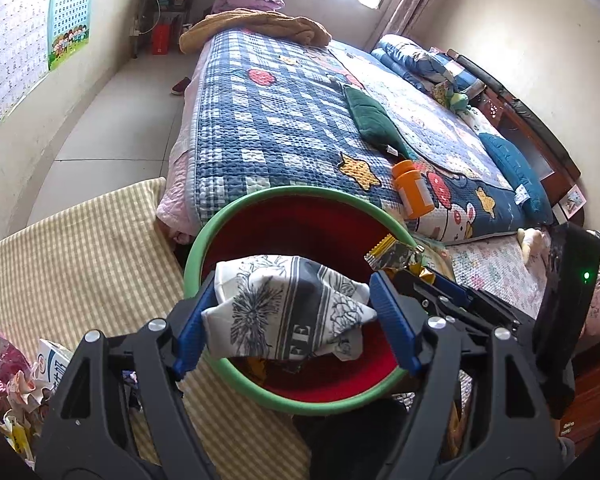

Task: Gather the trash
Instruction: 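Carry both wrappers over the red bucket and open both tools to drop them, then move both open tools back over the wrapper pile, then grasp the pink snack wrapper with the left tool while the right tool grasps crumpled wrappers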

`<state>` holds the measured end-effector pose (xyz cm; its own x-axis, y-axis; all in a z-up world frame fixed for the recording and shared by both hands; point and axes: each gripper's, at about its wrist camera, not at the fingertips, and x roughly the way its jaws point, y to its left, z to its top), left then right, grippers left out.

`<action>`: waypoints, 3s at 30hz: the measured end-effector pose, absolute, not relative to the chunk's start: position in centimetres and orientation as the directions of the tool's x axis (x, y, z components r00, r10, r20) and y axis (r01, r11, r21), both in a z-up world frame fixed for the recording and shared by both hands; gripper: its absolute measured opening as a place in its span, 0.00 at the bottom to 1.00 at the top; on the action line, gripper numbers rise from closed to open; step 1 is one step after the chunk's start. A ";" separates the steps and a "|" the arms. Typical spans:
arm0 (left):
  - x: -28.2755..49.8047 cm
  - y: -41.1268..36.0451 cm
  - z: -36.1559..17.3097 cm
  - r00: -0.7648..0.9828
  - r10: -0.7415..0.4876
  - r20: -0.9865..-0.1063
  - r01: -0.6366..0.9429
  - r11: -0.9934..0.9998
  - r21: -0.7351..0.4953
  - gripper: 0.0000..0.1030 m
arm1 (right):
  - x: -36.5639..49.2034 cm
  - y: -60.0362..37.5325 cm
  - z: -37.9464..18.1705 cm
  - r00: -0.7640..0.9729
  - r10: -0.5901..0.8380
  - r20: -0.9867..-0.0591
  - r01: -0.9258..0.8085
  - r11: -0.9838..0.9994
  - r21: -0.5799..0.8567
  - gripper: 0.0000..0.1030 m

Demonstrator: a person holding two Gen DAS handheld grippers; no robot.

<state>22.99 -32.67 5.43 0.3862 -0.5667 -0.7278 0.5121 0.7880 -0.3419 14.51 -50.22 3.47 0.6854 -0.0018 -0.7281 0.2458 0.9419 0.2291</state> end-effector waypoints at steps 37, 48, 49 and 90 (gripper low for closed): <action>15.3 -18.0 5.8 0.508 -0.447 -0.736 0.352 0.888 -0.297 0.94 | 10.3 -39.3 5.7 0.701 0.061 -0.710 0.096 0.979 0.179 0.90; 12.3 -8.6 4.7 0.568 -0.348 -0.746 0.199 0.937 -0.286 0.94 | 10.4 -31.3 4.8 0.668 0.129 -0.733 -0.039 0.990 0.139 0.90; 12.2 -7.8 4.5 0.571 -0.341 -0.747 0.184 0.940 -0.288 0.94 | 10.4 -30.6 4.7 0.664 0.133 -0.736 -0.051 0.990 0.133 0.90; 19.0 8.7 -6.4 0.454 -0.175 -0.874 -0.065 0.971 -0.228 0.91 | 23.3 -14.4 -3.4 0.474 0.237 -0.848 -0.312 0.946 0.090 0.89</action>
